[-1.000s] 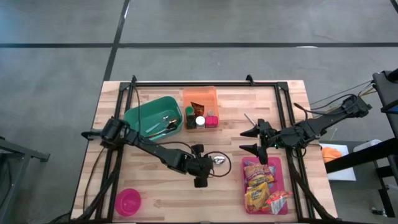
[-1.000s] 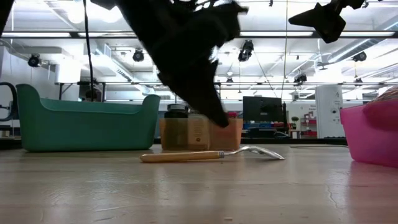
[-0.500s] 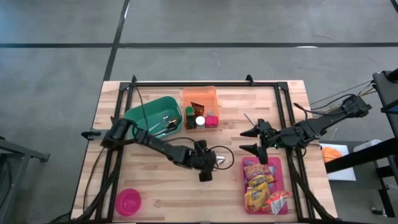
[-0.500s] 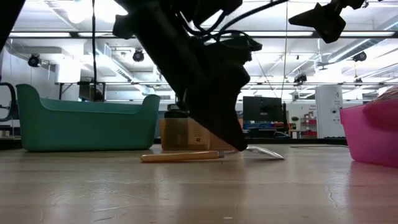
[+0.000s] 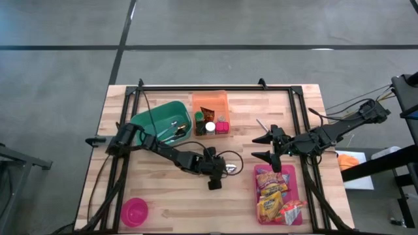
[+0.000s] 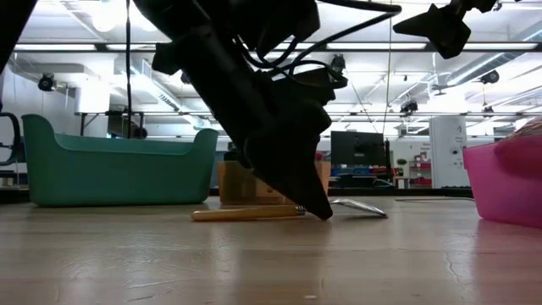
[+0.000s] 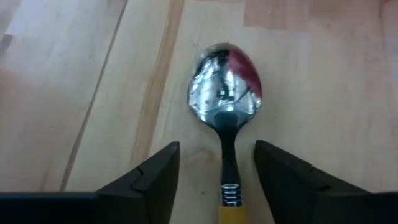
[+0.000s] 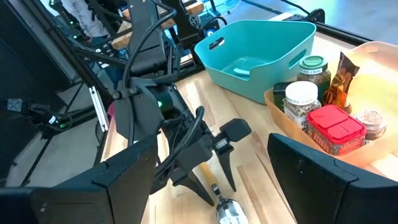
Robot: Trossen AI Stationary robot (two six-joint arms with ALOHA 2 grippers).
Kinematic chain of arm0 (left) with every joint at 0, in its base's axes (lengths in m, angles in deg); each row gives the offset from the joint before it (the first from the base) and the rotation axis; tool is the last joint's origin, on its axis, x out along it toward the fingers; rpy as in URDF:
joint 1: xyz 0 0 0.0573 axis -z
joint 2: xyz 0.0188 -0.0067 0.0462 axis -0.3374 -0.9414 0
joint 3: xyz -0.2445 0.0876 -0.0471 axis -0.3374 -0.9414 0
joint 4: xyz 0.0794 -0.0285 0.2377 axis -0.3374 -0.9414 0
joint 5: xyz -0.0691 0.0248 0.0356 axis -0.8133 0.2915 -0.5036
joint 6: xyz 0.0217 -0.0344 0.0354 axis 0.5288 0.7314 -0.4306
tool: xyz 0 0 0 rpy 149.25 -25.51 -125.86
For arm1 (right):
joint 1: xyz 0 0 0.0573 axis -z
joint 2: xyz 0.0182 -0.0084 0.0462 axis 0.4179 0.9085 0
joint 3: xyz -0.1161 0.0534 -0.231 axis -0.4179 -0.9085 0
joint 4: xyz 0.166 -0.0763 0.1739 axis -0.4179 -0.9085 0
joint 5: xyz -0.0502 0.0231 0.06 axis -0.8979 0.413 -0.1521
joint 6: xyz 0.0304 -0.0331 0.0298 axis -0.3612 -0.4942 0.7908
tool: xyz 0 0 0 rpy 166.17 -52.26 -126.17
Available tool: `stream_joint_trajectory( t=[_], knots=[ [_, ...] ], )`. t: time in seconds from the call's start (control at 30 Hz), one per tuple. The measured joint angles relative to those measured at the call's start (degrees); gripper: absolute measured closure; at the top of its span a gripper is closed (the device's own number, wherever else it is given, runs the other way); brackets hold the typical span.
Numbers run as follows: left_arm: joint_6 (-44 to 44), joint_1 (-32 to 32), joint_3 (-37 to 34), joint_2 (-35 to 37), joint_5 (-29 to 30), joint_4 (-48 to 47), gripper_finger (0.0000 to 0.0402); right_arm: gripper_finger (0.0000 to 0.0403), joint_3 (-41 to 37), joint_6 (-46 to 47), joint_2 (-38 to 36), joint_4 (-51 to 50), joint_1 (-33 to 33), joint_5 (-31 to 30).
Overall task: Pick & Place Food Item
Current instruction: Put the yellow spoon into the green bin
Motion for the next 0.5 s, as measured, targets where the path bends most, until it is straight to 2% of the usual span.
stream_joint_trajectory(
  t=[0.13,0.4,0.5],
  knots=[
    [-0.2,0.0,-1.9,0.1,-1.1,4.3,0.0239,0.0103,0.0,0.0,0.0,0.0,0.0,0.0],
    [-0.5,-0.3,-4.2,0.3,-2.0,6.7,0.0381,0.0103,0.0,0.0,0.0,0.0,0.0,0.0],
    [-0.7,-0.3,-4.3,0.4,-1.9,6.5,0.0390,0.0103,0.0,0.0,0.0,0.0,0.0,0.0]
  ],
)
